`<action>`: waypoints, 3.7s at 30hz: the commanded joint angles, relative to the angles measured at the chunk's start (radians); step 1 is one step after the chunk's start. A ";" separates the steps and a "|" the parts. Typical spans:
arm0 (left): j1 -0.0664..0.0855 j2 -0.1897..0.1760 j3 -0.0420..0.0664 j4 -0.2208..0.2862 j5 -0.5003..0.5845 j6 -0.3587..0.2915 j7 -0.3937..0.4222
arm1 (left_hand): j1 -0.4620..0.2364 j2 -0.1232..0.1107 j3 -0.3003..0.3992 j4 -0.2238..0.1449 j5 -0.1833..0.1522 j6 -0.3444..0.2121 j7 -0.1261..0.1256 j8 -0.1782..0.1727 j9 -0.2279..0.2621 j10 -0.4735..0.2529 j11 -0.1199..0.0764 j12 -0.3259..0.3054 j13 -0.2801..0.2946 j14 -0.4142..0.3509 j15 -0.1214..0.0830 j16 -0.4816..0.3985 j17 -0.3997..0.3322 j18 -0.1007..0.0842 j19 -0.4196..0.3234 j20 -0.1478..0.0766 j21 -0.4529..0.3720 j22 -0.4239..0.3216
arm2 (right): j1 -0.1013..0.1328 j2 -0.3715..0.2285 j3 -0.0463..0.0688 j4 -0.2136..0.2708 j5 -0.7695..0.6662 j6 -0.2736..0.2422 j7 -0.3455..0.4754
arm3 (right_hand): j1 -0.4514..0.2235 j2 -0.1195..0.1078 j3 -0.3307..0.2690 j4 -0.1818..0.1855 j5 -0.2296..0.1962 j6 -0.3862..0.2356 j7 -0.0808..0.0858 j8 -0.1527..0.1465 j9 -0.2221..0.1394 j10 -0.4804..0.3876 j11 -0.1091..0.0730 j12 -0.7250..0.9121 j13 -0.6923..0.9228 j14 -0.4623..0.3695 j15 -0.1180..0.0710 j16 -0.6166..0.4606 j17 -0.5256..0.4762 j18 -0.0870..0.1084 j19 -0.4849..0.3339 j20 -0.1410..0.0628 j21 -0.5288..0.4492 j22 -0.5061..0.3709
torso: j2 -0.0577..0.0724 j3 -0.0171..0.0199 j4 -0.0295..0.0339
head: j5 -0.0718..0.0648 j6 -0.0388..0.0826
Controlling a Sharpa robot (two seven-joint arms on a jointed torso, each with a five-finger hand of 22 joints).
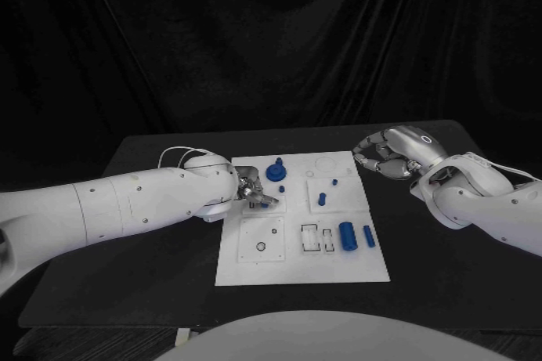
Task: Assemble the parts on the task board
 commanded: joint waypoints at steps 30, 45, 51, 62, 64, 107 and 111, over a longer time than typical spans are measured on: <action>0.003 -0.027 0.001 0.037 -0.095 -0.065 0.023 | 0.067 0.010 -0.003 -0.004 0.141 -0.063 0.002 0.069 0.052 0.105 0.010 -0.004 0.263 0.105 0.008 0.003 0.263 0.003 0.046 0.010 -0.010 0.231 | -0.005 0.002 0.001 -0.003 -0.002 0.005 -0.018 | 0.006 0.002 0.007 -0.001 0.005 -0.001 0.003 -0.003 0.000 0.103 0.006 0.004 0.263 0.079 0.006 -0.005 0.122 0.009 0.049 0.008 -0.004 0.219 | 0.000 -0.0001 0.0010 | 0.000 0.000; 0.003 -0.006 0.001 0.011 -0.095 -0.033 0.014 | 0.063 0.012 -0.004 0.004 0.134 -0.053 0.002 0.057 0.031 0.105 0.011 -0.004 0.263 0.105 0.008 0.003 0.263 0.004 0.043 0.010 -0.014 0.229 | -0.005 0.001 0.001 -0.002 -0.002 0.006 -0.017 | 0.004 0.001 0.007 0.000 0.005 -0.001 0.003 -0.003 0.000 0.103 0.007 0.004 0.263 0.079 0.006 -0.005 0.122 0.009 0.049 0.008 -0.005 0.219 | 0.000 0.0002 0.0000 | -0.002 0.000; 0.002 -0.002 0.001 0.003 -0.095 -0.020 0.008 | 0.062 0.013 -0.004 0.005 0.132 -0.048 0.001 0.056 0.027 0.105 0.010 -0.004 0.263 0.105 0.008 0.003 0.263 0.004 0.042 0.010 -0.016 0.229 | -0.005 0.001 0.001 -0.002 -0.002 0.007 -0.017 | 0.004 0.001 0.007 0.000 0.005 -0.001 0.003 -0.003 0.000 0.103 0.007 0.004 0.263 0.079 0.006 -0.005 0.122 0.009 0.049 0.008 -0.005 0.219 | 0.000 -0.0001 -0.0001 | -0.001 0.000; 0.001 0.005 0.000 -0.006 -0.095 -0.007 0.008 | 0.080 0.014 0.006 -0.004 0.148 -0.032 -0.002 0.049 0.010 0.105 0.008 -0.004 0.263 0.105 0.007 0.003 0.263 0.005 0.041 0.009 -0.018 0.228 | -0.005 0.001 0.001 -0.001 -0.002 0.008 -0.017 | 0.004 0.001 0.007 0.000 0.005 -0.001 0.003 -0.003 0.000 0.103 0.007 0.004 0.263 0.079 0.006 -0.005 0.122 0.009 0.049 0.008 -0.005 0.219 | 0.000 -0.0002 0.0004 | -0.001 0.000; 0.001 0.006 0.000 -0.006 -0.095 -0.006 0.009 | 0.082 0.014 0.007 -0.006 0.152 -0.030 -0.002 0.048 0.008 0.105 0.008 -0.004 0.263 0.105 0.006 0.003 0.263 0.005 0.041 0.009 -0.018 0.228 | -0.005 0.001 0.001 -0.001 -0.002 0.008 -0.016 | 0.004 0.001 0.007 0.000 0.005 -0.001 0.003 -0.003 0.000 0.103 0.007 0.004 0.263 0.079 0.006 -0.005 0.122 0.009 0.049 0.008 -0.005 0.219 | 0.000 -0.0003 0.0005 | -0.002 0.000; -0.002 0.021 0.000 -0.018 -0.095 0.020 0.017 | 0.153 -0.008 0.113 -0.057 0.273 0.032 -0.020 0.002 -0.069 0.105 -0.008 -0.004 0.263 0.105 -0.006 0.003 0.263 0.003 0.046 -0.003 -0.012 0.231 | -0.006 -0.002 0.001 -0.001 -0.002 0.006 -0.015 | 0.006 -0.001 0.009 -0.002 0.006 0.001 0.003 -0.003 0.001 0.103 0.008 0.004 0.263 0.078 0.007 -0.007 0.117 0.010 0.047 0.009 -0.009 0.218 | 0.000 0.0001 0.0003 | -0.006 0.000; -0.002 0.020 0.000 -0.018 -0.095 0.016 0.019 | 0.159 -0.013 0.133 -0.065 0.281 0.041 -0.023 0.001 -0.072 0.105 -0.010 -0.004 0.263 0.105 -0.009 0.003 0.263 0.003 0.047 -0.005 -0.011 0.231 | -0.006 -0.003 0.001 0.000 -0.002 0.006 -0.016 | 0.006 -0.001 0.009 -0.002 0.006 0.001 0.003 -0.003 0.001 0.103 0.008 0.004 0.263 0.078 0.007 -0.007 0.117 0.010 0.047 0.009 -0.009 0.218 | 0.000 0.0001 0.0002 | -0.007 0.000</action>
